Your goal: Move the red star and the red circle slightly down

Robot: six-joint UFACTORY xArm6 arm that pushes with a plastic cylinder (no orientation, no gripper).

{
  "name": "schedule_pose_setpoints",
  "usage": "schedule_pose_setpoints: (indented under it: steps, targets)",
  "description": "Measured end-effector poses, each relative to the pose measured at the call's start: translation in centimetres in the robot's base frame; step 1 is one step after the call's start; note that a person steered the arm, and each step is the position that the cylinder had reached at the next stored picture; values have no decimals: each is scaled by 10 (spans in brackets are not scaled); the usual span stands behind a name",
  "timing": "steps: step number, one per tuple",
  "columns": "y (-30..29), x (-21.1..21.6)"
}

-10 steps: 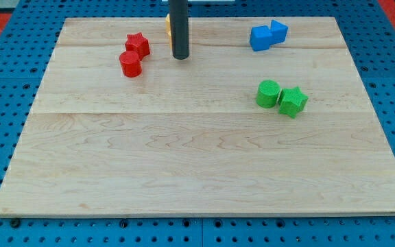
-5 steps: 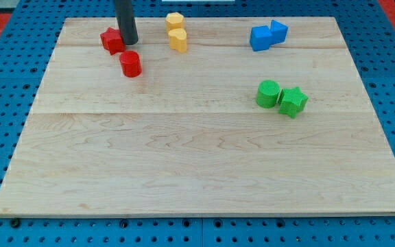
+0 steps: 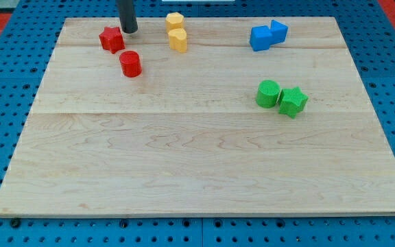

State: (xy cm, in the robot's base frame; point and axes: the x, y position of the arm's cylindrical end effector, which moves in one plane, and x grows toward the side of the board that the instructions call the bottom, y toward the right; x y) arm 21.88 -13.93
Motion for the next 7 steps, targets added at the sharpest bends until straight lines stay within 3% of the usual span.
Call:
schedule_pose_setpoints:
  steps: [2, 4, 5, 7]
  targets:
    - [-3, -27]
    - [-71, 19]
    - [-53, 32]
    - [-21, 19]
